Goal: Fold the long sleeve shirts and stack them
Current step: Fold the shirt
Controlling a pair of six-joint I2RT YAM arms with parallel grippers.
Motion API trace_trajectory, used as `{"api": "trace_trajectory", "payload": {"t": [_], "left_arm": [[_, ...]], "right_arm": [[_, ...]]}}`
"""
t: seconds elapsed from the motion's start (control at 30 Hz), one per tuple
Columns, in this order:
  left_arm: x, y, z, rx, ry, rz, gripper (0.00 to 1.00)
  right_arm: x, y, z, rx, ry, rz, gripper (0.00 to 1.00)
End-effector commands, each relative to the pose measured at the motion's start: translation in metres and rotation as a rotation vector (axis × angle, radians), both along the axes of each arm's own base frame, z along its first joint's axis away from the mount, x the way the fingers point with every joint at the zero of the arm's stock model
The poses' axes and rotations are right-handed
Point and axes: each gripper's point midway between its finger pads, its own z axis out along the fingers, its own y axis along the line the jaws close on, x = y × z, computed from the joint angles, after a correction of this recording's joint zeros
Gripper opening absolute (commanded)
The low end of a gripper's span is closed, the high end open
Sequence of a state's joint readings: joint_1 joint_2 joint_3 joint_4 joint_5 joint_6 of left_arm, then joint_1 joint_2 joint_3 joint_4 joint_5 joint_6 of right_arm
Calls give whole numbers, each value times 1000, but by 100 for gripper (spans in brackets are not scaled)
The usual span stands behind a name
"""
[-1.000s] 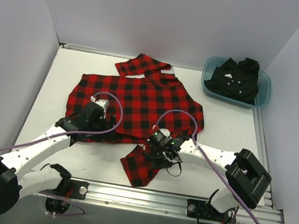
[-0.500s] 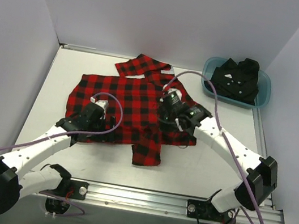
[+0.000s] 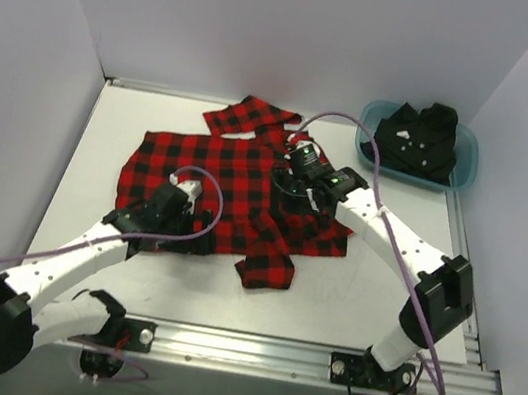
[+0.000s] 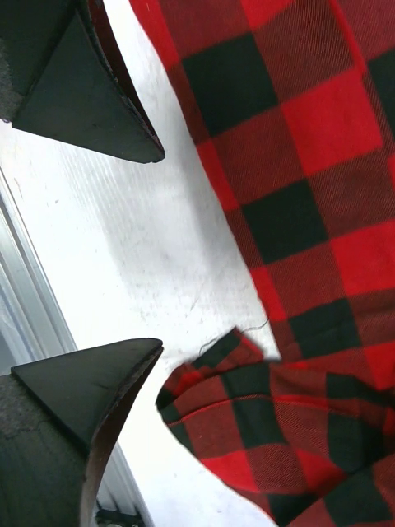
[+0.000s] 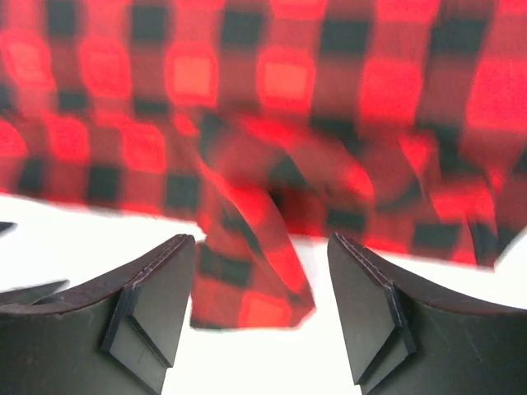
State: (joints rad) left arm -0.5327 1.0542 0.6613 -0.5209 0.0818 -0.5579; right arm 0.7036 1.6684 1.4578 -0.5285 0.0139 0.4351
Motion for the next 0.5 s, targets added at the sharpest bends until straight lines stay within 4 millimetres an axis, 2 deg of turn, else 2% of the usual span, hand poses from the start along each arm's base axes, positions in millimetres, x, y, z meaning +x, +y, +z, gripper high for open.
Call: {"api": "trace_trajectory", "payload": {"t": [0.0, 0.07, 0.1, 0.13, 0.17, 0.2, 0.27, 0.3, 0.37, 0.4, 0.47], "left_arm": [[6, -22, 12, -66, -28, -49, 98], [8, -23, 12, -60, -26, -47, 98], [9, -23, 12, -57, -32, -46, 97], [11, -21, 12, -46, -41, -37, 97], [13, -20, 14, -41, -52, -36, 97], [15, -19, 14, -35, -57, -32, 97], [17, -17, 13, -20, -64, -31, 97], [18, -16, 13, -16, -66, -27, 97], [19, -15, 10, -4, -61, -27, 97], [18, -15, 9, -1, -58, -30, 97], [17, -14, 7, 1, -54, -31, 98]], "right_arm": [[-42, -37, -11, 10, 49, 7, 66], [-62, -34, -25, 79, 93, 43, 66], [-84, -44, -54, 62, 159, 52, 66], [-86, -40, -49, 125, 123, 60, 66], [-98, -38, -57, 168, 159, 59, 66], [-113, -45, -73, 177, 187, 58, 66], [-118, -36, -80, 258, 193, 63, 66], [-128, -40, -96, 261, 231, 54, 66], [-124, -30, -101, 329, 218, 53, 65], [-128, -28, -106, 351, 243, 41, 65], [-122, -22, -119, 372, 236, 35, 61]]}}
